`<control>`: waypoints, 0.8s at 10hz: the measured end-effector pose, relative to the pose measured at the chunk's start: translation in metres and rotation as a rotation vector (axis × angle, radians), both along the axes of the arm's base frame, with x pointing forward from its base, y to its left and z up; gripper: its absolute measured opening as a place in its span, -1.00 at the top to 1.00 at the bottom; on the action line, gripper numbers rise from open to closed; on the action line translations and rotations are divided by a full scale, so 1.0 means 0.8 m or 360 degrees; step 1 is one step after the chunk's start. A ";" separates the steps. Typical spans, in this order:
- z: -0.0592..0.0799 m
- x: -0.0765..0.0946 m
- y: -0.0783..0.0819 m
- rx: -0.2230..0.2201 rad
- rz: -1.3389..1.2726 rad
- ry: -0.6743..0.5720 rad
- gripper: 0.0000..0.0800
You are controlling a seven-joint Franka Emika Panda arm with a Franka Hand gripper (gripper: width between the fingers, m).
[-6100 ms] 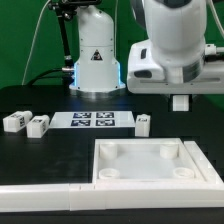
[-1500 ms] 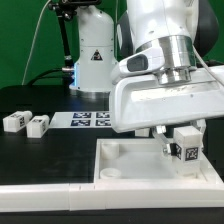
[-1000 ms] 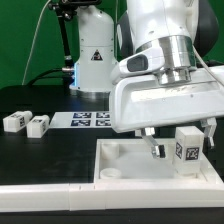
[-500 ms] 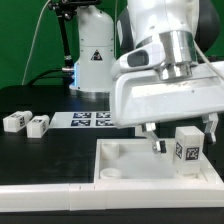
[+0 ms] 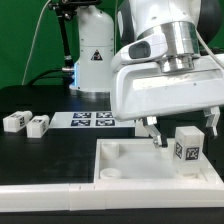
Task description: Assemble one leg
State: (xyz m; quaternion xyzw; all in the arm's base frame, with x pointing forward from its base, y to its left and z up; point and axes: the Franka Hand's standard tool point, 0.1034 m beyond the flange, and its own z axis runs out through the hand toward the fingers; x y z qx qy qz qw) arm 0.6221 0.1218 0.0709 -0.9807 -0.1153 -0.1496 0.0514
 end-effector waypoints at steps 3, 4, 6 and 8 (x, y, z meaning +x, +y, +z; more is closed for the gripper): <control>0.006 -0.003 -0.005 -0.0007 -0.0144 0.0335 -0.62; 0.012 0.003 -0.008 -0.0017 -0.0139 0.0391 -0.62; 0.011 0.008 -0.012 -0.0014 -0.0143 0.0362 -0.62; 0.011 0.009 -0.012 -0.0014 -0.0143 0.0361 -0.62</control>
Offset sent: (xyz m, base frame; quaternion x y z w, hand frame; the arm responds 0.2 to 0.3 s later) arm 0.0158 -0.0265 0.0090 -0.0698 -0.2048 0.0003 0.9763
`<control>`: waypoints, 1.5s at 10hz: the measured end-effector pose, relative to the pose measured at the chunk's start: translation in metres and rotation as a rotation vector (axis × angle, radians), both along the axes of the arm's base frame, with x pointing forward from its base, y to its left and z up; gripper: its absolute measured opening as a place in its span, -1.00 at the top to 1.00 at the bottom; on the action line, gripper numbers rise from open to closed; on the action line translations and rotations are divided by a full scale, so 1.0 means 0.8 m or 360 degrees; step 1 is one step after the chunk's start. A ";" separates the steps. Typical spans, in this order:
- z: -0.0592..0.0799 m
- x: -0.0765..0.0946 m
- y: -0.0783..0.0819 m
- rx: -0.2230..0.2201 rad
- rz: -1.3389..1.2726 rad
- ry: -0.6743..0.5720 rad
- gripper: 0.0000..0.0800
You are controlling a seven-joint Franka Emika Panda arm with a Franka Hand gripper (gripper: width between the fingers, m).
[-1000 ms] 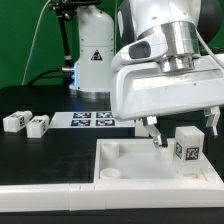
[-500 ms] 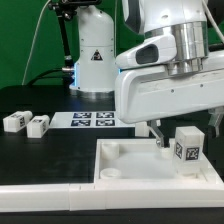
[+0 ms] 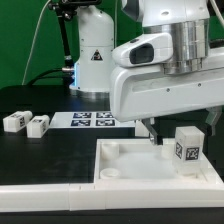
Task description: Assemble one leg
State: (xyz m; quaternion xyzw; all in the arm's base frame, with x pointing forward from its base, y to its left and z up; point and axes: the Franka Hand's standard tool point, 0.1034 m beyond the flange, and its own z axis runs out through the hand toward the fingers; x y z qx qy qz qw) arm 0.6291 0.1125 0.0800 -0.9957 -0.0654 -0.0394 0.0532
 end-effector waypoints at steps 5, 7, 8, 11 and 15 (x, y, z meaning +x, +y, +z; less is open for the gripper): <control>0.004 0.016 -0.006 0.0003 -0.0010 -0.0008 -0.25; 0.004 0.016 -0.006 0.0003 -0.0011 -0.0008 0.10; 0.004 0.016 -0.005 0.0009 -0.0060 -0.0002 0.27; 0.004 0.015 -0.002 0.0041 -0.0282 0.0026 0.27; 0.001 0.012 0.000 0.0077 -0.1128 0.0113 0.27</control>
Offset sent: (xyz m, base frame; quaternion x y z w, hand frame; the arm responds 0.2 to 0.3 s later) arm 0.0078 -0.0008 0.0023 0.0069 -0.0012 -0.0184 0.9998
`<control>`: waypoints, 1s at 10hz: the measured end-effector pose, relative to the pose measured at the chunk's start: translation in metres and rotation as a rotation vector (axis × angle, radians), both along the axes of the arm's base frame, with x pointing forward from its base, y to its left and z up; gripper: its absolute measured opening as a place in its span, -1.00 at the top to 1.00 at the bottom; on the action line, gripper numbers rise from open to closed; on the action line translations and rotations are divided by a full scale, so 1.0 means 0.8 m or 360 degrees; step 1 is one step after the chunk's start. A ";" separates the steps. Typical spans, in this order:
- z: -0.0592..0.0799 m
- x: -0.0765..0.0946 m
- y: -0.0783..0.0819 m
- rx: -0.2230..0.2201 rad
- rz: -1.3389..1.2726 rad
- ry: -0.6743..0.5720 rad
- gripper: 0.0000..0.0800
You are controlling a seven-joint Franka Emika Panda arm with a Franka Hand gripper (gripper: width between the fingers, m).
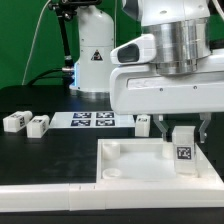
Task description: Assemble one leg
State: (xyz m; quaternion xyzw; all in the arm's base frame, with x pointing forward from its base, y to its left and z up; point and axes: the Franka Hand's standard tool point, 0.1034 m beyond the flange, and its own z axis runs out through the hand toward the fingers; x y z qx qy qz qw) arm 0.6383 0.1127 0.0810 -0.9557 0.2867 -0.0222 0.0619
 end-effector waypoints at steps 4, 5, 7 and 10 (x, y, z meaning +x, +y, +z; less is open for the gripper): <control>-0.002 -0.002 0.004 -0.0001 -0.0735 0.0060 0.27; -0.001 -0.001 0.002 0.0016 -0.0770 0.0072 0.27; -0.001 -0.002 0.001 0.0047 -0.0855 0.0094 0.27; -0.002 -0.004 0.006 0.0031 -0.0628 0.0087 -0.47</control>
Offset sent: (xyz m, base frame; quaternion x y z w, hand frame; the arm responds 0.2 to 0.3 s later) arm 0.0070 0.0049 -0.0035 -0.0093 0.0071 0.2448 0.9695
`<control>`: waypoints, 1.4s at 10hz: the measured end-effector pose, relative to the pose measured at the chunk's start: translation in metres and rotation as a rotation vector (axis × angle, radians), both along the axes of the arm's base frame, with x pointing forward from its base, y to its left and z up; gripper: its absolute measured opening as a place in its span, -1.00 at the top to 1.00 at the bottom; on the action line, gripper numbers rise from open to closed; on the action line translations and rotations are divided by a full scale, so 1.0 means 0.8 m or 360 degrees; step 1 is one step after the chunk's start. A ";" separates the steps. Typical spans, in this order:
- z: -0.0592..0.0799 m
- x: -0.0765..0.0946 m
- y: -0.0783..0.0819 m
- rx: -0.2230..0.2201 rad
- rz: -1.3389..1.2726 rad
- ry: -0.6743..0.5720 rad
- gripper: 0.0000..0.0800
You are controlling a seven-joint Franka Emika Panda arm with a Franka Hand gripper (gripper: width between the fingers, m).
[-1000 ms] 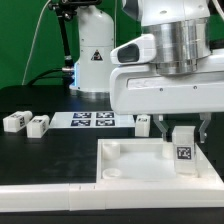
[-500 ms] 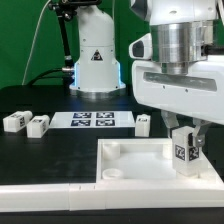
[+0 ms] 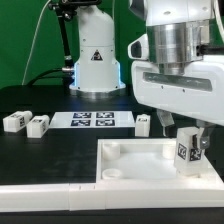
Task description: Assemble one leg
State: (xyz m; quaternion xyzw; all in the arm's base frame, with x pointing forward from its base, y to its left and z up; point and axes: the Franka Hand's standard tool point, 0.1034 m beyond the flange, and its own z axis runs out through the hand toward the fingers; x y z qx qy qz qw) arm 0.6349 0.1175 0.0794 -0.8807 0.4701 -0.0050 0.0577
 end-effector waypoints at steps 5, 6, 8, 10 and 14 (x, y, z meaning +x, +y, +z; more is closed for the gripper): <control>-0.008 0.000 -0.008 -0.0086 0.1007 -0.0044 -0.62; -0.009 0.001 -0.009 -0.0122 0.1180 -0.0030 -0.62; -0.008 0.002 -0.009 -0.0158 0.1497 -0.0037 -0.62; -0.007 0.001 -0.005 -0.0165 0.1706 -0.0056 -0.62; -0.007 0.002 -0.006 -0.0165 0.1742 -0.0060 0.25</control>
Offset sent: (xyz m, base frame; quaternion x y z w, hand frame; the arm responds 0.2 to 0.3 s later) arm 0.0096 0.0022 -0.0064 0.0069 -0.0413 -0.3180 0.9471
